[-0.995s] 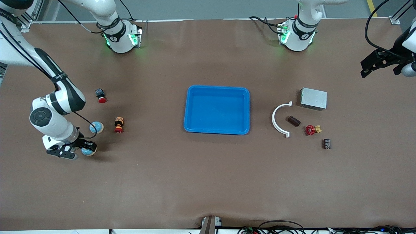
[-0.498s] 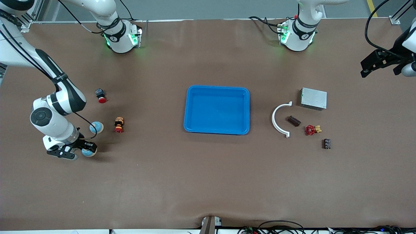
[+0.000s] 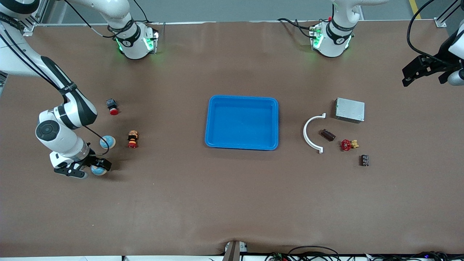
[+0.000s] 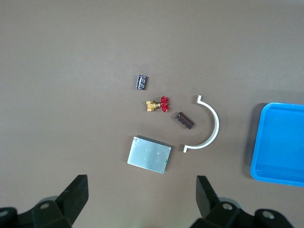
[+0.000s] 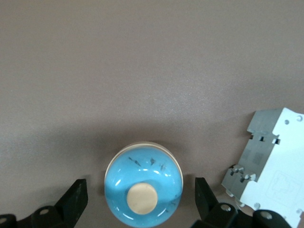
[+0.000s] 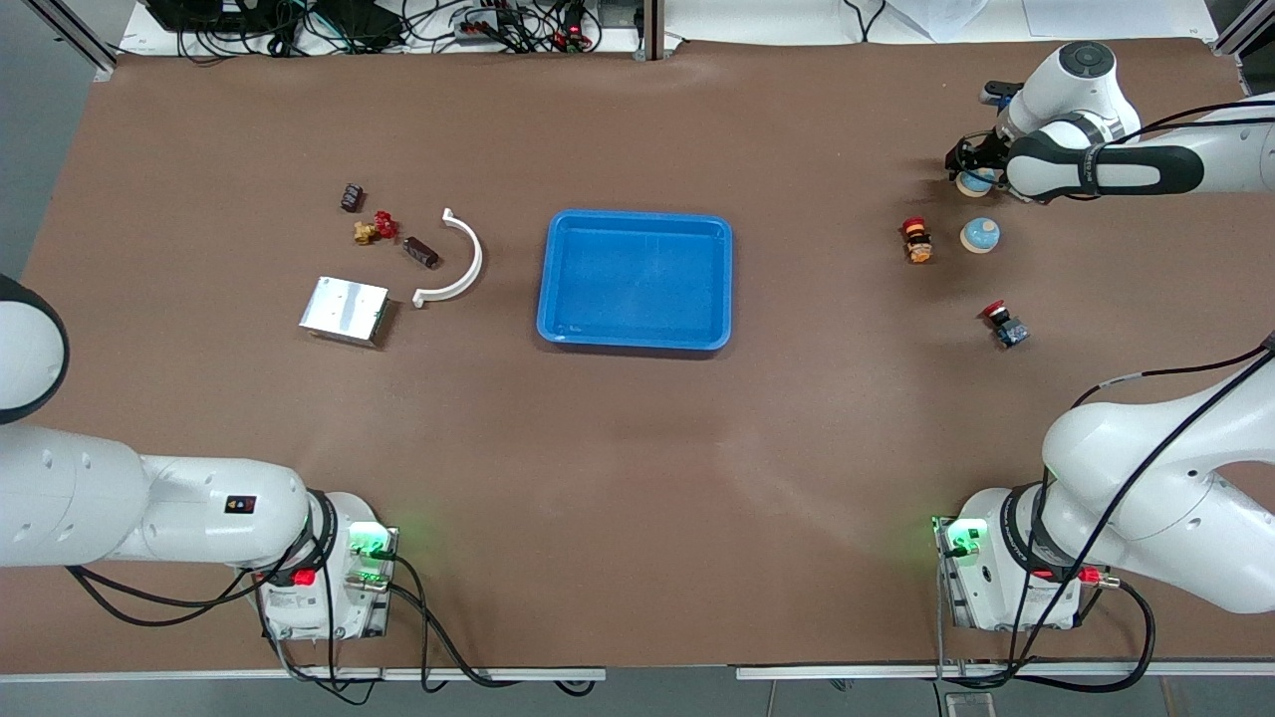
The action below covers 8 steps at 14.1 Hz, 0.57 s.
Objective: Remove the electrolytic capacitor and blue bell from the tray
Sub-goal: 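Lower the bell beside the first bell with the right gripper and release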
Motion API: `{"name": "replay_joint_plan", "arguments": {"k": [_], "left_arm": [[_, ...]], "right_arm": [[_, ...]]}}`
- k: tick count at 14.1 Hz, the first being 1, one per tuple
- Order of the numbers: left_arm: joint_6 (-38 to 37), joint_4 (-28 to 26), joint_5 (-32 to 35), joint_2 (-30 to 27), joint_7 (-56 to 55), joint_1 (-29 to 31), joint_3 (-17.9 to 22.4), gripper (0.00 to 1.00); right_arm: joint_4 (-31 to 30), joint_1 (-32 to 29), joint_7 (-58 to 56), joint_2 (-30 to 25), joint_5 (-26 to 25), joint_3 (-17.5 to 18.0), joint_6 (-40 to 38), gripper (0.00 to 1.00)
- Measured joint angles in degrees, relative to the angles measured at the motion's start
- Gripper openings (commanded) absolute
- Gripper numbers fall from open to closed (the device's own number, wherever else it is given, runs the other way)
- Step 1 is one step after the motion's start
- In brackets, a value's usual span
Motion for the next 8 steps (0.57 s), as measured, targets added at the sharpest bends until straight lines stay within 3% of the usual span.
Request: {"name": "replay_joint_plan", "arguments": {"k": [4,8], "left_arm": [[-0.06,-0.05,0.00,0.06,0.00,0.00,0.00,1.00],[-0.08,-0.07,0.00,0.07,0.00,0.01,0.00,1.00]], "right_arm": [[1.46,0.08,-1.60,-0.63,0.00,2.30,-5.84,1.00],[2.74,-1.99,-1.59,-1.84,0.00,9.33,-14.66,1.00]]}}
